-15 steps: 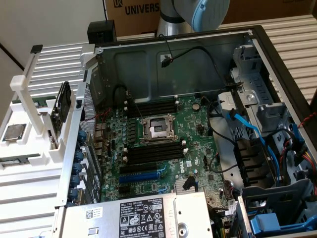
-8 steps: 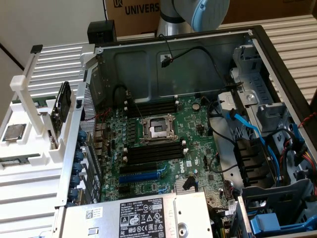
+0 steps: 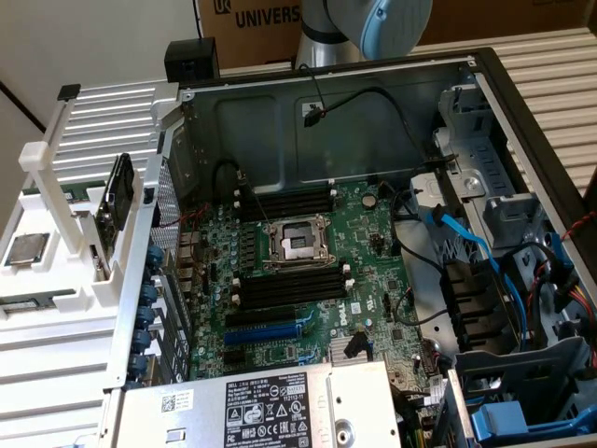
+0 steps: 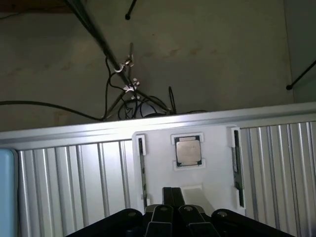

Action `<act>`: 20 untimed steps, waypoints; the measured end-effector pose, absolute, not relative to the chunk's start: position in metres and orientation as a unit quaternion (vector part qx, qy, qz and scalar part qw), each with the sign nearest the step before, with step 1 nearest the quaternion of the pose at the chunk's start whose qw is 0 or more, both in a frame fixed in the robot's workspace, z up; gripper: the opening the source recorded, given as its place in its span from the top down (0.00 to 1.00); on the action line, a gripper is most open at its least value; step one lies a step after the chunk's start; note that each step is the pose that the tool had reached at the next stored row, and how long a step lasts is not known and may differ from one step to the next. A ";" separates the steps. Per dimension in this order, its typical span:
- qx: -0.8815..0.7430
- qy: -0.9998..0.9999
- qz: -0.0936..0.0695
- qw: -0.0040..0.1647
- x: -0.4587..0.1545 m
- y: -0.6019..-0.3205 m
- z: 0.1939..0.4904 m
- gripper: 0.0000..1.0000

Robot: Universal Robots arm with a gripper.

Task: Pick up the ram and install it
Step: 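Pick up the ram and move it above insertion slot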

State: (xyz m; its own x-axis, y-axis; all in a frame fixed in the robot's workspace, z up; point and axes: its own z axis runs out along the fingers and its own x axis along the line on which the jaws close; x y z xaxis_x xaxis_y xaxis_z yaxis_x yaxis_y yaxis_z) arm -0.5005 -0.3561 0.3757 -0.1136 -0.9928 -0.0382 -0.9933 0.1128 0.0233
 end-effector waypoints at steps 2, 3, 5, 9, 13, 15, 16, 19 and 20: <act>-0.666 0.746 0.021 0.007 -0.500 -0.356 0.376 0.90; -0.666 0.746 0.021 0.007 -0.500 -0.356 0.376 0.90; -0.666 0.746 0.021 0.007 -0.500 -0.356 0.375 0.90; -0.666 0.746 0.021 0.007 -0.501 -0.356 0.371 0.90; -0.666 0.746 0.021 0.006 -0.500 -0.356 0.368 0.90; -0.666 0.746 0.021 0.006 -0.501 -0.356 0.368 0.90; -0.666 0.746 0.021 0.006 -0.501 -0.356 0.368 0.90; -0.666 0.746 0.021 0.006 -0.501 -0.356 0.368 0.90; -0.666 0.746 0.021 0.006 -0.501 -0.356 0.368 0.90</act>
